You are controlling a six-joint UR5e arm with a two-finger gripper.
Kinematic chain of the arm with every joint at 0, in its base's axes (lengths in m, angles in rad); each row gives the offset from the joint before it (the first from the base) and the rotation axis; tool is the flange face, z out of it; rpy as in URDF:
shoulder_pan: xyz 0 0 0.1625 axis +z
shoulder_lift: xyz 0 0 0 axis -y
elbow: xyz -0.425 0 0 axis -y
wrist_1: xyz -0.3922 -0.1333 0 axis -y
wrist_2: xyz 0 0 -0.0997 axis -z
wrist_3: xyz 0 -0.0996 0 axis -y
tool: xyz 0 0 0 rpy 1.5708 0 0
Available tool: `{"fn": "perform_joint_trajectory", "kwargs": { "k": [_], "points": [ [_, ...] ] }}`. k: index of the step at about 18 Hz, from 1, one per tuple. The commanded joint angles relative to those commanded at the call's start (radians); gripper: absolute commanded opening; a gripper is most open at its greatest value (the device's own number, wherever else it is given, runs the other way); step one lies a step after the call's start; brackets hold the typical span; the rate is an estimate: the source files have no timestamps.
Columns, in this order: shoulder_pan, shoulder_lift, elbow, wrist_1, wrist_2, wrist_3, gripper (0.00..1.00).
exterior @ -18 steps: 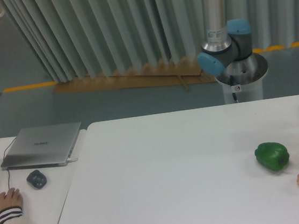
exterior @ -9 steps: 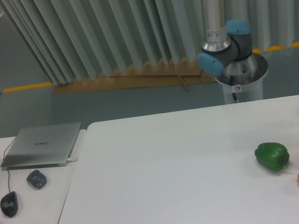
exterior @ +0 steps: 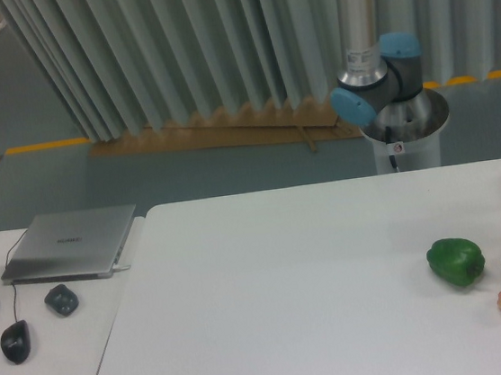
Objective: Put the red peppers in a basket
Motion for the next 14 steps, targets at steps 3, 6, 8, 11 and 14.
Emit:
{"fn": "perform_joint_trajectory", "kwargs": {
  "k": [3,6,8,11,14],
  "points": [
    [-0.005,0.005,0.000,0.000,0.000,-0.003,1.00],
    [-0.050,0.003,0.002,0.002,0.000,-0.079,1.00],
    [-0.092,0.000,0.006,0.003,0.000,-0.158,1.00],
    [-0.167,-0.008,0.009,0.005,0.009,-0.262,1.00],
    [-0.239,-0.028,0.014,0.018,0.038,-0.351,1.00]
  ]
}}
